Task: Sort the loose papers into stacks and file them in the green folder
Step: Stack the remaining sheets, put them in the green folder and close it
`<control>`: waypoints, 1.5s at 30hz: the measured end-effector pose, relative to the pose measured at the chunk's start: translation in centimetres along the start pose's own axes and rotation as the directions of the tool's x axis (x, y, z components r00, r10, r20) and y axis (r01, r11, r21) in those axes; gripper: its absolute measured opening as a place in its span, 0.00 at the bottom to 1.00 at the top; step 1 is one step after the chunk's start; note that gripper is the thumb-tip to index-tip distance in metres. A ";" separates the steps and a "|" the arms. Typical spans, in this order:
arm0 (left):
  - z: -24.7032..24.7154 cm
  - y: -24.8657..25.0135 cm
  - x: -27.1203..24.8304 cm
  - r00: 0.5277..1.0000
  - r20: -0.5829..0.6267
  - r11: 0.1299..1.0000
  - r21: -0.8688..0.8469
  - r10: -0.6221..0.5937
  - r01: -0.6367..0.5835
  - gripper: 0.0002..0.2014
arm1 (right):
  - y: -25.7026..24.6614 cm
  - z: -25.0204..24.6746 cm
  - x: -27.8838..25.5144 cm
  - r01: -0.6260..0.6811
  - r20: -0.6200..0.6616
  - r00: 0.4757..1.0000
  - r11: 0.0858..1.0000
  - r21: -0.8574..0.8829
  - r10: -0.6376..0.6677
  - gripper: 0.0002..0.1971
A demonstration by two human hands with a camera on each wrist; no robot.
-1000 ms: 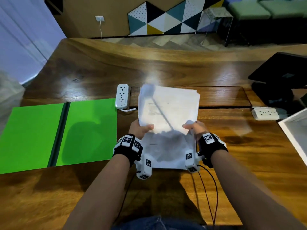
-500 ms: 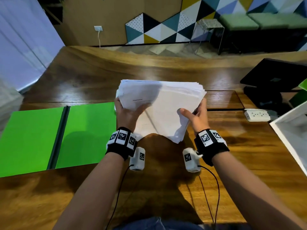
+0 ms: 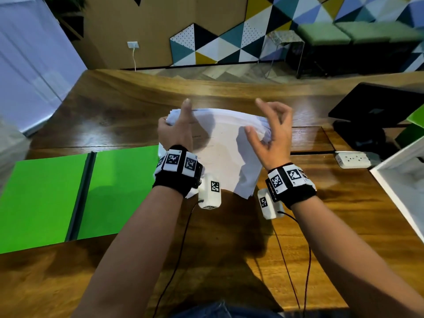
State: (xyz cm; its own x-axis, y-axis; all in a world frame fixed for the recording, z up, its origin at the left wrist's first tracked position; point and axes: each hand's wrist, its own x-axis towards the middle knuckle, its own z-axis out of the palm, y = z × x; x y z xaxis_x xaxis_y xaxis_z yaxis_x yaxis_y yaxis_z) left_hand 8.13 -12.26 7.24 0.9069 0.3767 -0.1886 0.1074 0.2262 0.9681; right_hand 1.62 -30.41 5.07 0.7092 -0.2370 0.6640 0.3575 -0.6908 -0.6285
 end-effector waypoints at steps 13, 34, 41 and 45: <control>-1.1 1.0 -0.3 0.992 0.123 1.000 0.006 -0.005 0.004 0.20 | -0.4 0.6 -0.3 -0.142 -0.179 0.971 0.984 0.108 0.160 0.19; -5.5 -10.5 0.9 0.946 0.307 0.988 0.142 -0.103 0.062 0.27 | 4.1 4.2 -7.3 -0.777 0.169 0.616 0.558 0.293 0.769 0.33; -5.3 -12.7 2.1 0.955 0.258 0.966 0.246 -0.147 0.082 0.35 | 4.9 5.3 -8.0 -0.819 0.135 0.562 0.526 0.230 0.816 0.28; -5.3 -13.1 2.1 0.948 0.284 0.963 0.261 -0.141 0.065 0.29 | 5.3 5.7 -8.4 -0.845 0.174 0.533 0.511 0.156 0.828 0.28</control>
State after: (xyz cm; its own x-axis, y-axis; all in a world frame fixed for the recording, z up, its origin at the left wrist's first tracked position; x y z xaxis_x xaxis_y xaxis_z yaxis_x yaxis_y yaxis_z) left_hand 6.52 -9.67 -6.69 0.9606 0.0701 -0.2690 0.2691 0.0076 0.9631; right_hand 1.01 -28.15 -6.15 0.7796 -0.5797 -0.2368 -0.3220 -0.0468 -0.9456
